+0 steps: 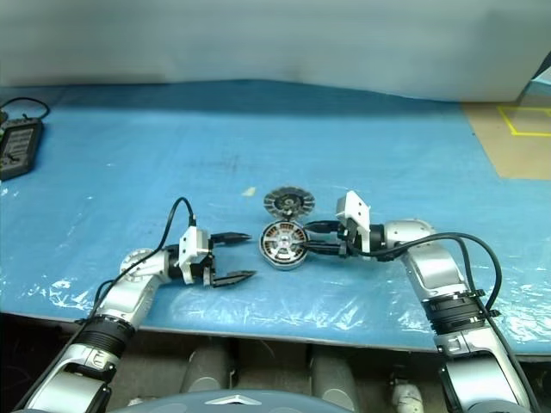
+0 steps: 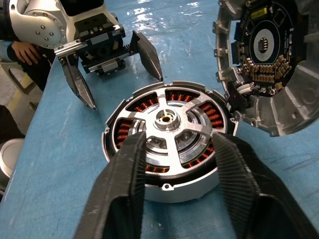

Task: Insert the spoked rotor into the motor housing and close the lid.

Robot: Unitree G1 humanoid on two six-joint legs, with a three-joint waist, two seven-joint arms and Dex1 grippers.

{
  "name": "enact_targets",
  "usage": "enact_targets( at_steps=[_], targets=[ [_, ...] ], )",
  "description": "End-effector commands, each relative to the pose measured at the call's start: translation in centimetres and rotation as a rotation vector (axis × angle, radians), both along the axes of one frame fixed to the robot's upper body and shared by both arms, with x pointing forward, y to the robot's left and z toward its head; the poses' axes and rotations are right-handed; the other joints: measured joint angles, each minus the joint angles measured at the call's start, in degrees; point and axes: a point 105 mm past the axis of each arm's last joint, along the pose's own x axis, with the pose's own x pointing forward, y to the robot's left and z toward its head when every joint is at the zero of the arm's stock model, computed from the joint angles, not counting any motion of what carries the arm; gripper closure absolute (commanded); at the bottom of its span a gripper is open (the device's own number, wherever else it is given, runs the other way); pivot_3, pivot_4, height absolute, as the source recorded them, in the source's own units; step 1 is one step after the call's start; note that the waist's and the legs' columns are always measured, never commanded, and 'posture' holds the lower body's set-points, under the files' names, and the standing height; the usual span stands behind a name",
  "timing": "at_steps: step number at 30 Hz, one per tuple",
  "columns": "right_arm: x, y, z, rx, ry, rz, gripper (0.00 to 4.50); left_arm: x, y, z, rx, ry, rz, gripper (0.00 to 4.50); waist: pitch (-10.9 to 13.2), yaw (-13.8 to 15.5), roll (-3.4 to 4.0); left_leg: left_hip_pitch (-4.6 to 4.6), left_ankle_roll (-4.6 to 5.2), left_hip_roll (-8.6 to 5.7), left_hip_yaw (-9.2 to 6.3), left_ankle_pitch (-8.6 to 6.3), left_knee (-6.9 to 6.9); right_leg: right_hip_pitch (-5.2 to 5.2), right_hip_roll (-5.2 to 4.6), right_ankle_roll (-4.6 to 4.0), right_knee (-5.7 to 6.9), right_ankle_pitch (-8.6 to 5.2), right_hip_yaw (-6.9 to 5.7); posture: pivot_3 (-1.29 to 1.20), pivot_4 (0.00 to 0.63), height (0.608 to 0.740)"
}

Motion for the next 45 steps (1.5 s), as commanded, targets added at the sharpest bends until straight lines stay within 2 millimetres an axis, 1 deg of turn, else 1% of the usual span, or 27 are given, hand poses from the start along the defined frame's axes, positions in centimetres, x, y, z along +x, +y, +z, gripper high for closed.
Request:
enact_targets(
  at_steps=[1,5,10,17,22,25,28,30,31,33,36,39,40,42,45],
  targets=[
    [-0.3,-0.3,1.1,0.01,-0.04,0.023,1.39,0.0,0.0,0.4,-0.004,-0.021,-0.002,0.44,0.0,0.0,0.0,0.0,0.0,0.0,0.0,0.0,0.0,0.0,0.0,0.0,0.0,0.0,0.0,0.0,0.15,0.74],
    [-0.5,-0.1,1.6,0.042,-0.03,0.028,0.01,0.1,0.1,0.4,-0.004,-0.019,-0.002,0.44,0.0,0.0,0.0,0.0,0.0,0.01,0.0,0.0,0.0,0.0,0.01,0.0,0.0,0.0,0.0,0.0,0.15,0.74],
    [-0.4,0.2,1.7,0.057,-0.016,0.022,0.01,0.3,0.2,0.2,-0.004,-0.017,0.002,0.44,0.0,0.0,0.0,0.01,0.0,0.0,0.0,0.0,0.01,0.01,0.0,0.0,0.01,0.0,0.0,0.0,0.15,0.74],
    [0.0,1.2,0.8,0.058,-0.017,0.014,0.01,0.2,0.5,-0.2,-0.001,-0.015,0.007,0.44,0.0,0.0,0.0,0.02,0.0,0.01,0.0,0.0,0.01,0.01,0.01,0.0,0.04,0.0,0.0,0.0,0.15,0.74],
    [0.0,1.8,0.5,0.06,-0.023,0.029,0.01,0.1,0.7,-0.5,0.001,-0.012,0.013,0.44,0.0,0.0,0.0,0.02,0.0,0.01,0.0,0.0,0.02,0.01,0.0,0.0,0.05,0.0,0.0,0.0,0.15,0.74],
    [-0.1,2.1,0.5,0.06,-0.033,0.042,0.57,0.1,0.7,-0.6,0.001,-0.012,0.016,0.44,0.0,0.0,0.0,0.02,0.0,0.01,0.0,0.0,0.02,0.01,0.0,0.0,0.05,0.0,0.0,0.0,0.15,0.74],
    [-0.2,2.2,0.6,0.051,-0.055,0.047,1.57,0.1,0.7,-0.6,0.0,-0.012,0.017,0.44,0.0,0.0,0.0,0.02,0.0,0.01,0.0,0.0,0.02,0.01,0.01,0.0,0.05,0.0,0.0,0.0,0.15,0.74],
    [-0.2,2.3,0.7,0.056,-0.056,0.046,1.57,0.1,0.6,-0.6,-0.002,-0.013,0.017,0.44,0.0,0.0,0.0,0.02,0.0,0.01,0.0,0.0,0.02,0.01,0.0,0.0,0.05,0.0,0.0,0.0,0.15,0.74],
    [-0.1,2.3,0.8,0.062,-0.053,0.043,1.81,0.0,0.6,-0.6,-0.002,-0.012,0.017,0.44,0.0,0.0,0.0,0.02,0.0,0.01,0.0,0.0,0.02,0.01,0.0,0.0,0.05,0.0,0.0,0.0,0.15,0.74],
    [-0.1,2.3,0.9,0.068,-0.054,0.043,2.15,0.0,0.6,-0.6,-0.002,-0.012,0.016,0.44,0.0,0.0,0.0,0.02,0.0,0.01,0.0,0.0,0.02,0.01,0.0,0.0,0.05,0.0,0.0,0.0,0.15,0.74],
    [0.0,2.4,1.1,0.073,-0.063,0.041,3.14,0.0,0.6,-0.6,-0.002,-0.011,0.016,0.44,0.0,0.0,0.0,0.02,0.0,0.01,0.0,0.0,0.03,0.01,0.01,0.0,0.05,0.0,0.0,0.0,0.15,0.74],
    [0.2,2.7,1.3,0.076,-0.078,0.034,4.25,0.0,0.6,-0.6,-0.001,-0.011,0.017,0.44,0.0,0.0,0.0,0.03,0.0,0.01,0.0,0.0,0.02,0.01,0.01,0.0,0.06,0.0,0.0,0.0,0.15,0.74],
    [0.4,3.0,1.3,0.076,-0.091,0.032,4.47,0.1,0.6,-0.6,-0.001,-0.011,0.017,0.44,0.0,0.0,0.0,0.03,0.0,0.01,0.0,0.0,0.02,0.01,0.0,0.0,0.06,0.0,0.0,0.0,0.15,0.74],
    [0.5,3.3,1.3,0.075,-0.102,0.033,4.47,0.1,0.6,-0.6,-0.001,-0.012,0.017,0.44,0.0,0.0,0.0,0.03,0.0,0.01,0.0,0.0,0.02,0.0,0.01,0.0,0.06,0.0,0.0,0.0,0.15,0.74],
    [0.0,4.0,0.9,0.061,-0.086,0.066,4.47,0.1,0.6,-0.4,-0.003,-0.015,0.019,0.44,0.0,0.0,0.0,0.03,0.0,0.01,0.0,0.0,0.03,0.01,0.0,0.0,0.06,0.0,0.0,0.0,0.15,0.74]
  ],
)
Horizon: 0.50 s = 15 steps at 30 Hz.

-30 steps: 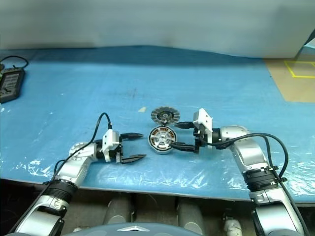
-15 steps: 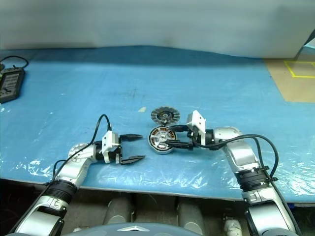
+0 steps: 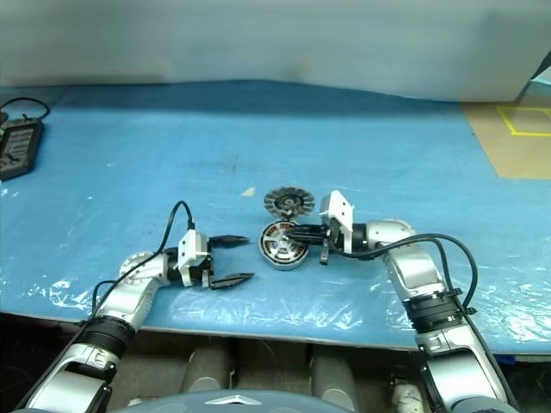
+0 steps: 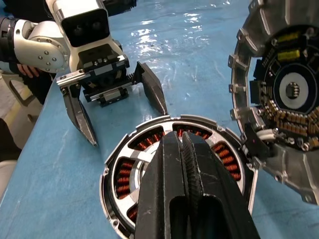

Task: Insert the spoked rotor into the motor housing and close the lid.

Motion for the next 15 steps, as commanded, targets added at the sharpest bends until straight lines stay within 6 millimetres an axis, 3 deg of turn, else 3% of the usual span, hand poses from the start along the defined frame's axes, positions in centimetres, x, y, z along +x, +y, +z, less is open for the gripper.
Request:
enact_targets(
  at_steps=[1,7,12,15],
  targets=[
    [-0.4,1.0,0.7,-0.001,-0.031,0.051,4.47,0.1,0.1,0.5,-0.009,-0.021,0.009,0.44,0.0,0.0,0.0,0.0,0.0,0.0,0.0,0.0,0.0,0.0,0.0,0.0,0.0,0.0,0.0,0.0,0.15,0.74],
    [-0.5,1.4,-1.6,-0.069,0.019,0.043,4.47,-0.1,-0.1,0.7,-0.011,-0.023,0.01,0.44,0.0,0.0,0.0,0.0,0.0,0.0,0.0,0.0,0.0,0.0,0.0,0.0,0.0,0.0,0.0,0.0,0.15,0.74],
    [0.1,0.4,-4.2,-0.235,-0.014,0.0,4.47,0.0,-0.1,0.9,-0.011,-0.024,0.013,0.44,-0.1,-0.2,-0.07,0.24,-0.01,0.01,0.0,0.0,0.0,0.19,0.01,0.0,0.03,0.0,0.02,0.0,0.15,0.74],
    [-0.1,0.3,-4.3,-0.252,-0.031,0.012,4.47,0.0,0.0,0.8,-0.009,-0.021,0.012,0.44,-0.1,-0.2,-0.15,0.57,-0.02,0.0,0.0,-0.01,-0.03,0.53,-0.03,0.02,0.03,-0.02,0.02,0.0,0.15,0.74]
  ],
)
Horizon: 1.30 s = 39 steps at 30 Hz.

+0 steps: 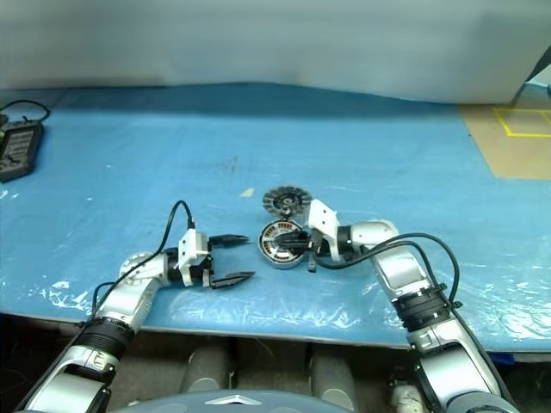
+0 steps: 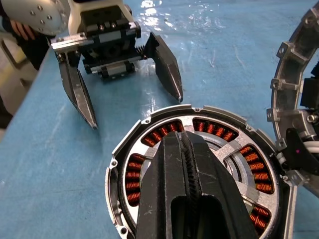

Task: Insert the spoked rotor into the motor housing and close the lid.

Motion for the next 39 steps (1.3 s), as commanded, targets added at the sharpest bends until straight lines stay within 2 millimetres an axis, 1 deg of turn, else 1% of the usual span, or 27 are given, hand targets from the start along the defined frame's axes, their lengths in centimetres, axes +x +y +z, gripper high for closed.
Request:
enact_targets(
  at_steps=[1,3,6,8,12,13,16,20,22,24,26,28,30,32,34,35,37,39],
  targets=[
    [-0.2,-1.1,-2.1,-0.074,0.05,-0.031,4.47,0.0,0.0,0.6,-0.005,-0.03,-0.003,0.44,-0.1,0.0,-0.08,0.12,0.0,0.0,0.0,0.0,-0.01,0.12,-0.02,0.07,-0.01,-0.04,0.0,0.0,0.15,0.74],
    [-0.6,-0.6,-0.8,0.009,0.071,-0.014,4.47,0.0,0.1,0.6,-0.005,-0.028,-0.003,0.44,-0.1,0.0,-0.12,0.13,0.0,-0.01,0.0,0.0,-0.01,0.15,-0.09,0.32,-0.04,-0.19,0.0,0.0,0.15,0.74],
    [-1.4,-0.5,1.2,0.107,0.101,0.03,4.47,0.0,0.1,0.5,-0.005,-0.028,-0.002,0.44,-0.1,0.1,-0.11,0.09,0.0,0.0,0.0,0.0,-0.02,0.15,-0.09,0.02,-0.08,-0.01,-0.01,0.0,0.15,0.74],
    [-1.7,-0.7,2.4,0.158,0.115,0.046,4.47,0.0,0.1,0.5,-0.005,-0.027,-0.002,0.44,-0.1,0.2,-0.11,0.02,0.0,0.02,0.0,0.0,-0.15,0.12,-0.08,0.01,-0.24,-0.01,-0.04,0.0,0.15,0.74],
    [-2.0,-1.1,4.9,0.256,0.137,0.049,4.47,0.0,0.1,0.3,-0.005,-0.022,-0.003,0.44,-0.1,0.2,-0.11,-0.35,-0.01,0.04,0.08,0.01,-0.22,-0.33,-0.02,0.0,-0.27,0.0,-0.11,0.0,0.15,0.74],
    [-2.0,-1.6,5.1,0.257,0.143,0.034,4.47,0.0,0.1,0.3,-0.005,-0.021,-0.004,0.44,-0.1,0.2,-0.11,-0.39,-0.01,0.07,0.08,0.01,-0.22,-0.37,0.0,0.0,-0.26,0.0,-0.15,0.0,0.15,0.74],
    [-1.4,-3.2,4.6,0.217,0.138,-0.043,4.47,0.1,0.2,0.2,-0.004,-0.02,-0.003,0.44,-0.1,0.4,-0.11,-0.4,0.0,0.06,0.08,0.0,-0.22,-0.38,-0.01,0.0,-0.26,0.0,-0.17,0.0,0.15,0.74],
    [-0.1,-7.1,3.1,0.11,0.139,-0.19,4.47,0.2,0.5,0.0,0.0,-0.018,0.0,0.44,-0.1,0.5,-0.11,-0.38,-0.01,0.01,0.08,0.0,-0.19,-0.34,-0.08,0.0,-0.26,0.0,-0.14,0.0,0.15,0.74],
    [1.3,-8.7,3.1,0.089,0.091,-0.276,4.47,0.3,0.6,-0.1,0.001,-0.018,0.002,0.44,-0.1,0.4,-0.11,-0.38,-0.01,-0.02,0.08,0.0,-0.19,-0.34,-0.09,0.0,-0.27,0.0,-0.11,0.0,0.15,0.74],
    [2.5,-9.3,3.1,0.08,0.048,-0.324,4.47,0.2,0.7,-0.2,0.002,-0.018,0.002,0.44,-0.1,0.2,-0.09,-0.35,-0.01,-0.01,0.09,0.01,-0.19,-0.35,-0.07,0.0,-0.25,0.0,-0.1,0.0,0.15,0.74],
    [4.4,-9.6,2.9,0.067,0.01,-0.394,4.47,0.3,0.7,-0.4,0.001,-0.017,0.001,0.44,-0.1,-0.1,-0.03,-0.32,-0.02,0.0,0.09,0.01,-0.19,-0.36,-0.05,0.0,-0.2,0.0,-0.09,0.0,0.15,0.74],
    [6.6,-9.7,3.1,0.064,-0.065,-0.461,4.47,0.3,0.6,-0.5,0.0,-0.018,0.001,0.44,-0.1,-0.2,0.0,-0.3,-0.02,0.0,0.1,0.01,-0.14,-0.37,-0.04,-0.01,-0.1,0.0,-0.07,0.0,0.15,0.74],
    [8.6,-9.6,3.3,0.07,-0.095,-0.529,4.47,0.4,0.6,-0.6,-0.002,-0.02,0.003,0.44,-0.2,-0.1,0.05,-0.3,-0.03,-0.01,0.1,0.02,-0.04,-0.4,-0.06,-0.01,0.03,0.01,-0.06,0.0,0.15,0.74],
    [9.7,-9.0,3.8,0.092,-0.113,-0.539,4.47,0.4,0.7,-0.7,-0.003,-0.022,0.005,0.44,-0.2,0.0,0.07,-0.31,-0.07,-0.02,0.11,0.04,0.02,-0.41,-0.07,-0.01,0.11,0.01,-0.05,0.0,0.15,0.74],
    [10.0,-7.6,4.7,0.15,-0.103,-0.493,4.47,0.3,0.7,-0.6,-0.005,-0.025,0.007,0.44,-0.2,0.1,0.07,-0.33,-0.15,-0.01,0.11,0.09,0.03,-0.4,-0.08,-0.02,0.1,0.01,-0.07,0.0,0.15,0.74],
    [9.9,-6.7,5.2,0.188,-0.081,-0.45,4.47,0.2,0.7,-0.5,-0.006,-0.027,0.008,0.44,-0.2,0.1,0.07,-0.35,-0.14,0.0,0.11,0.08,0.02,-0.41,-0.08,-0.02,0.1,0.0,-0.08,0.0,0.15,0.74],
    [9.2,-5.1,6.4,0.27,-0.029,-0.353,4.47,0.2,0.7,-0.4,-0.005,-0.032,0.012,0.44,-0.2,0.1,0.07,-0.39,-0.07,0.03,0.11,0.04,0.02,-0.45,-0.06,-0.03,0.09,0.0,-0.1,0.0,0.15,0.74],
    [8.2,-4.3,7.2,0.323,0.018,-0.273,4.47,0.2,0.7,-0.1,-0.004,-0.036,0.015,0.44,-0.2,0.1,0.08,-0.42,-0.01,0.05,0.11,0.01,0.01,-0.47,-0.04,-0.04,0.09,-0.01,-0.13,0.0,0.15,0.74]
  ],
)
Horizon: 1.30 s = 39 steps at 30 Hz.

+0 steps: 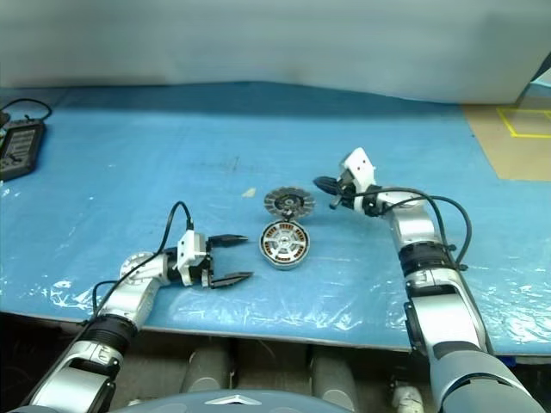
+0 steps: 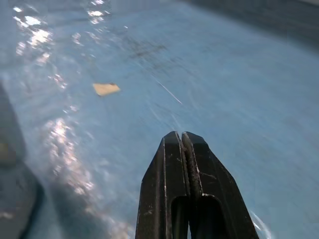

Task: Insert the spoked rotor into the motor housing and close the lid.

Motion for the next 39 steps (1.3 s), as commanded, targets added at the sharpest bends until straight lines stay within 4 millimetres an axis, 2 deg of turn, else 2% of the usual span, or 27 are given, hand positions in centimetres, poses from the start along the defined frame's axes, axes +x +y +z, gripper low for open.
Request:
enact_targets(
  at_steps=[1,6,11,15,23,29,32,36,39],
  targets=[
    [-1.6,1.2,3.5,0.136,-0.016,0.153,4.47,-0.1,0.3,0.4,0.004,-0.011,0.019,0.44,0.0,0.0,0.01,-0.04,0.0,0.0,0.0,0.0,0.0,-0.04,0.0,0.0,0.01,0.0,0.0,0.0,0.15,0.74],
    [-5.0,2.2,4.2,0.193,0.052,0.326,4.47,-0.1,-0.1,1.0,0.0,-0.008,0.015,0.44,0.0,0.3,0.0,-0.05,0.01,0.03,-0.01,0.0,0.01,-0.02,-0.01,0.0,-0.01,0.0,-0.05,0.0,0.15,0.74],
    [-7.5,3.4,2.4,0.114,0.122,0.406,4.47,0.0,-0.6,1.2,0.0,-0.003,0.008,0.44,0.0,0.1,0.0,-0.04,0.0,0.03,-0.01,0.0,0.0,-0.04,0.0,-0.01,-0.02,0.0,-0.02,0.0,0.15,0.74],
    [-8.1,4.0,0.4,0.045,0.148,0.398,4.47,0.1,-0.5,1.3,0.001,-0.003,0.006,0.44,0.0,0.1,0.0,0.01,-0.01,0.05,-0.01,0.0,-0.02,-0.03,0.02,0.0,-0.01,-0.01,-0.01,0.0,0.15,0.74],
    [-11.0,4.0,-3.0,-0.067,0.228,0.466,4.47,-0.1,0.1,1.2,0.009,-0.001,0.018,0.44,0.0,0.2,0.0,-0.1,-0.02,0.01,-0.01,0.0,-0.2,-0.03,0.0,0.0,-0.34,-0.01,-0.04,0.0,0.15,0.74],
    [-10.5,3.5,-5.2,-0.177,0.209,0.412,4.47,0.0,0.1,0.9,0.011,0.003,0.022,0.44,0.0,0.0,-0.03,0.04,-0.01,0.02,-0.01,0.0,-0.24,0.06,0.01,0.01,-0.34,-0.01,-0.03,0.0,0.15,0.74],
    [-10.7,3.4,-5.1,-0.163,0.186,0.407,4.47,0.1,0.2,0.6,0.011,0.006,0.025,0.44,0.0,0.0,-0.06,0.21,-0.01,0.01,-0.01,-0.01,-0.24,0.24,-0.01,0.02,-0.34,-0.01,0.0,0.0,0.15,0.74],
    [-10.3,3.8,-1.9,0.014,0.109,0.39,4.47,0.0,0.3,0.3,0.013,0.01,0.024,0.44,0.0,0.1,-0.07,0.26,-0.01,-0.01,-0.01,-0.01,-0.25,0.3,-0.02,0.02,-0.36,-0.02,0.04,0.0,0.15,0.74],
    [-9.6,4.1,-0.2,0.092,0.077,0.358,4.47,0.1,0.4,0.1,0.014,0.01,0.022,0.44,0.0,0.1,-0.07,0.18,-0.01,-0.01,0.0,-0.01,-0.27,0.19,0.0,0.02,-0.35,-0.01,0.03,0.0,0.15,0.74]
  ],
)
